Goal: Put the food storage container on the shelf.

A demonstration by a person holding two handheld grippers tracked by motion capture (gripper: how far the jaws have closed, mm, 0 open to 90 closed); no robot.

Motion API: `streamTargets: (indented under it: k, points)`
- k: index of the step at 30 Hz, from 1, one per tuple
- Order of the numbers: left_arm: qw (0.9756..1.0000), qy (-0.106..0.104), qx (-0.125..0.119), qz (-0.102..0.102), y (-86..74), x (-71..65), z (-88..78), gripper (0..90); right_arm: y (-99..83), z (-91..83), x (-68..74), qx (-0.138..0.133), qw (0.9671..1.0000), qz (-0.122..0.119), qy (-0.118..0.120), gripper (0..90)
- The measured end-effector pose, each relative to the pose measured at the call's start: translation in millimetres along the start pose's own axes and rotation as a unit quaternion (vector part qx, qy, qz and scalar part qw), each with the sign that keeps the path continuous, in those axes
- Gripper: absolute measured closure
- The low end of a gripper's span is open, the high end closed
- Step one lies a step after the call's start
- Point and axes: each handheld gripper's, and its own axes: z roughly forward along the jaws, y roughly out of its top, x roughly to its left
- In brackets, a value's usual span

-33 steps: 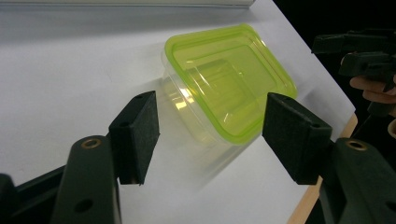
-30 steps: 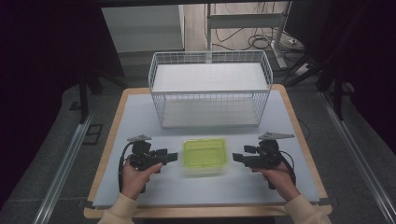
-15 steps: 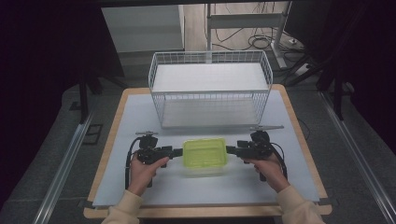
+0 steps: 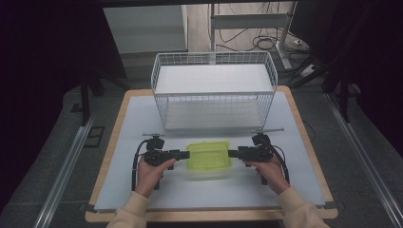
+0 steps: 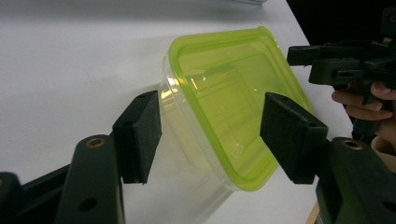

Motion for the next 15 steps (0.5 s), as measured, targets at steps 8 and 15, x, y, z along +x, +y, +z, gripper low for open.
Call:
streamTargets:
  k: [8,15]
  points:
    - [0.9999,-0.004,0.010,0.003,-1.6,-1.1,9.0,43.3,-2.6,8.1,0.5,0.014,0.9997,-0.001,0.019,47.7]
    - [0.9994,-0.022,0.019,-0.017,-5.5,6.2,15.0,53.5,-3.6,11.8,-3.9,0.025,0.9988,0.015,0.038,57.2]
